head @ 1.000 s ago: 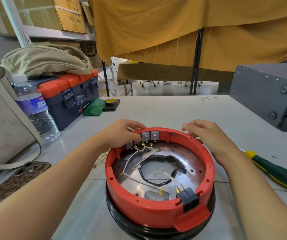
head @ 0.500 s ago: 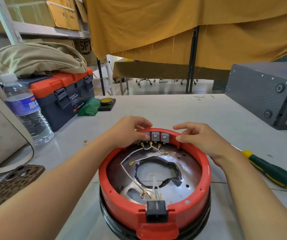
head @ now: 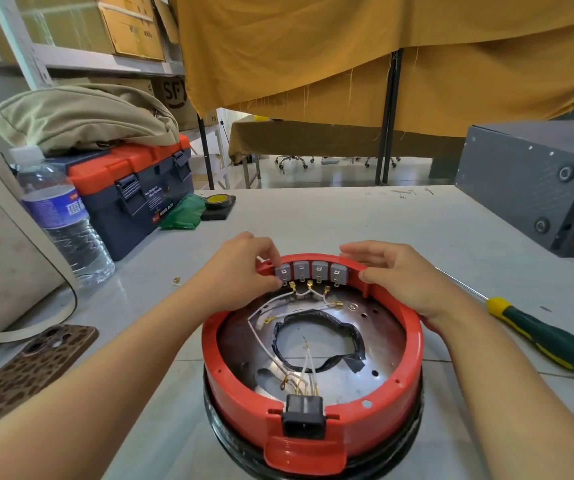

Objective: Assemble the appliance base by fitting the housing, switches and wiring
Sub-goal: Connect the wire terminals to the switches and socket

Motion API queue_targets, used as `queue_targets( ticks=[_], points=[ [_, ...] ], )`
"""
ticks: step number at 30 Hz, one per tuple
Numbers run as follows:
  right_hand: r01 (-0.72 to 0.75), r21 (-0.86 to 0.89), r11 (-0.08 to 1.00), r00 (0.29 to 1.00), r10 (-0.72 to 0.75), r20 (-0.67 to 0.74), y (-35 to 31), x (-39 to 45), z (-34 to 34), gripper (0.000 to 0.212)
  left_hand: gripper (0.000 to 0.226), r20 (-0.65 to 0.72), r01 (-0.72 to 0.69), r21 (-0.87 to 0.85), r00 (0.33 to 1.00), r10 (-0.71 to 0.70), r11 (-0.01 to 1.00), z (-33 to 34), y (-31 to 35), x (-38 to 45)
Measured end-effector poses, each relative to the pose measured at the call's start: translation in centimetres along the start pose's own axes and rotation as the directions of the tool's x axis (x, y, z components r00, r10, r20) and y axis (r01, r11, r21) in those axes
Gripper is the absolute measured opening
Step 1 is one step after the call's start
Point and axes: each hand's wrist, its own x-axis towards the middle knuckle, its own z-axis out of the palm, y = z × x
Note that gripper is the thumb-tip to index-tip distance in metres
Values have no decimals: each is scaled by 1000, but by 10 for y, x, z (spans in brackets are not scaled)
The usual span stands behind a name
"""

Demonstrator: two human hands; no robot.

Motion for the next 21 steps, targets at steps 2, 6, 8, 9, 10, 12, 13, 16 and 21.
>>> queue_targets(
  ticks=[2, 6, 8, 9, 10, 12, 13, 16, 21],
  points=[
    [-18, -15, 1000, 998, 17, -65, 0, 0, 1, 40, 15, 31, -1, 66, 1000, -1, 998, 0, 0, -3],
    [-26, -49, 998, 994, 21, -110, 0, -1, -1, 38, 27, -3, -18, 74, 1000, 18, 997, 0, 2, -3],
    [-27, -60, 998, 995, 21, -101, 1, 0, -3, 33, 32, 0, -41, 42, 999, 41, 998, -1, 3, -2],
    [-33, -56, 998, 996, 28, -88, 0, 0, -3, 28, 32, 4, -63, 39, 998, 62, 997, -1, 4, 0],
    [-40, -52, 998, 997, 37, -71, 0, 0, -3, 23, 32, 7, -82, 41, 997, 82, 996, -1, 4, 1],
    [-54, -61, 997, 998, 52, -39, 0, 0, -3, 15, 33, 7, -102, 41, 995, 102, 994, 1, 7, 5],
    [-62, -65, 996, 998, 60, -27, 0, 1, -2, 12, 33, 6, -110, 40, 994, 110, 993, 2, 8, 8],
    [-67, -65, 996, 997, 65, -39, 2, 2, 1, 10, 32, 26, -152, 54, 988, 151, 987, 5, 14, 15],
    [-114, -90, 989, 984, 100, -149, 7, 6, 4, 27, 31, 136, -173, 46, 977, 166, 984, 3, 22, 21]
  ],
)
